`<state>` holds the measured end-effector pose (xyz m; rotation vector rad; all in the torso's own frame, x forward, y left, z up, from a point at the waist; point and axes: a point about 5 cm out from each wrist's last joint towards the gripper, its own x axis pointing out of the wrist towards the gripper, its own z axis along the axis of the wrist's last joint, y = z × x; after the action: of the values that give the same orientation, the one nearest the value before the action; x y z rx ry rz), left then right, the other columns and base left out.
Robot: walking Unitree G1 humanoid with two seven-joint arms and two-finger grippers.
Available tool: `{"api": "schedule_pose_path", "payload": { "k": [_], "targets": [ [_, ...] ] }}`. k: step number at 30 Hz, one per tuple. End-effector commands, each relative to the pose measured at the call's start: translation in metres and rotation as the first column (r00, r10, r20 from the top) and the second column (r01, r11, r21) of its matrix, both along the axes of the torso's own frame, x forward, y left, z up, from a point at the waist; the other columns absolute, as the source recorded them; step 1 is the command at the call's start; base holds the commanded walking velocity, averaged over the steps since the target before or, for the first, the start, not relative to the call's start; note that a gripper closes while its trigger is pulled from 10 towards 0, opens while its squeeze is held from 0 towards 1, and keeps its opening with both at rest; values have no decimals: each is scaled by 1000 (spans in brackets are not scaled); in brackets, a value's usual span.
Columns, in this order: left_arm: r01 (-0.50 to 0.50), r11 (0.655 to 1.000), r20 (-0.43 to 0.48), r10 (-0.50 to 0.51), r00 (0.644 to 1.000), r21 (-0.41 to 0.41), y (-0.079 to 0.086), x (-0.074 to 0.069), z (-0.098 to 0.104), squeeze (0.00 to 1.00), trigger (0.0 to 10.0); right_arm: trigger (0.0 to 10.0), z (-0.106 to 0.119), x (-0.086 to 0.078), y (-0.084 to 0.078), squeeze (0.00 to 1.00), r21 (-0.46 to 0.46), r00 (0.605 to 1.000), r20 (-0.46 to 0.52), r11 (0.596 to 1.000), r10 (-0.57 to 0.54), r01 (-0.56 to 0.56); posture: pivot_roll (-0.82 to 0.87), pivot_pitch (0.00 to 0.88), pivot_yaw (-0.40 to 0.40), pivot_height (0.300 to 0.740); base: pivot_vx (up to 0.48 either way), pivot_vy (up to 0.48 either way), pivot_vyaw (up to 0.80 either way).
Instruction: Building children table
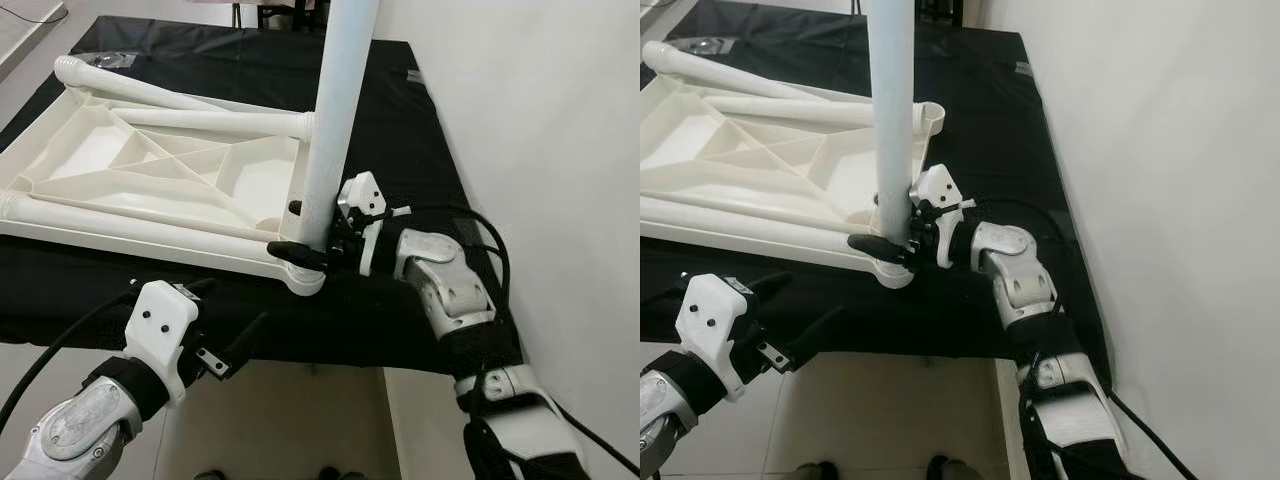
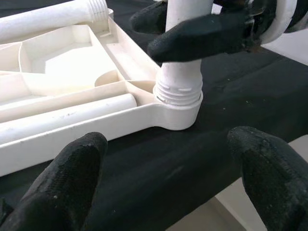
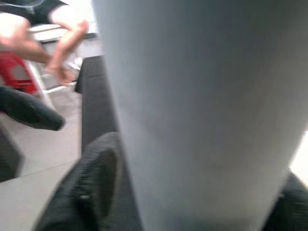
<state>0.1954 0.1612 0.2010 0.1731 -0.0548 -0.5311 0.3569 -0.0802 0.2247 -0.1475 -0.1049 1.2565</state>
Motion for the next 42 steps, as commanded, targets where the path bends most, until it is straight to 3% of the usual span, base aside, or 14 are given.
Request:
{"api": "schedule_pose_path", "payload": {
  "k": [1,14,15,17,18,20,22,25,30,31,32,34,35,42],
  "targets": [
    [-6,1000,0,6,1000,11,0,-4,-1,0,10000,0,4,2,-6,0,23,999,3,998,51,-51,199,206,-149,740,0,0,0],
    [-18,1000,-1,18,1000,4,0,-3,-3,0,10000,0,-2,5,-16,0,-2,1000,18,1000,14,-14,170,212,-152,740,0,0,0],
    [-14,1000,1,14,1000,2,0,-3,-2,0,10000,0,-14,9,-18,0,-32,984,5,983,-180,180,163,214,-155,740,0,0,0],
    [-14,1000,1,14,1000,2,0,-3,-2,0,10000,0,-14,9,-18,0,-32,984,5,983,-180,180,163,214,-155,740,0,0,0],
    [-13,1000,1,13,1000,3,0,-3,-2,0,10000,0,-23,13,-19,0,-37,934,-15,934,-356,356,157,221,-155,740,0,0,0],
    [-7,1000,-4,7,1000,3,1,-4,-2,0,10000,0,-56,-13,-17,0,-95,741,-72,744,-668,662,145,234,-138,740,0,0,0],
    [0,1000,-7,0,1000,7,1,-3,-3,0,10000,0,-64,-29,-12,0,-115,695,-67,698,-716,707,147,236,-143,740,0,0,0],
    [13,1000,-12,-13,1000,-1,-2,-3,-3,0,10000,0,-67,-44,4,0,-118,739,-70,742,-670,661,125,227,-131,740,0,0,0],
    [21,1000,-12,-21,1000,0,-3,-3,-4,0,10000,0,-65,-38,9,0,-108,762,-61,764,-644,637,135,223,-135,740,0,0,0],
    [19,1000,-8,-19,1000,-1,-3,-2,-3,0,10000,2039,-64,-33,10,0,-108,767,-50,767,-640,633,136,223,-137,740,0,0,0],
    [17,1000,-5,-17,1000,-2,-2,-2,-2,0,10000,10000,-62,-29,10,0,-112,771,-37,770,-635,628,132,220,-136,740,0,0,0],
    [14,1000,-3,-14,1000,-1,-2,-1,-2,0,10000,10000,-55,-26,12,0,-93,796,-32,795,-604,600,135,218,-135,740,0,0,0],
    [16,1000,-3,-16,1000,-1,-2,-1,-2,0,10000,10000,-47,-25,16,1000,-54,838,-45,839,-544,542,134,217,-134,740,0,0,0],
    [22,1000,-3,-22,1000,-3,-4,-1,-2,0,10000,10000,-20,-24,21,957,64,935,-32,933,-352,353,153,212,-126,740,0,0,0]
  ]
}}
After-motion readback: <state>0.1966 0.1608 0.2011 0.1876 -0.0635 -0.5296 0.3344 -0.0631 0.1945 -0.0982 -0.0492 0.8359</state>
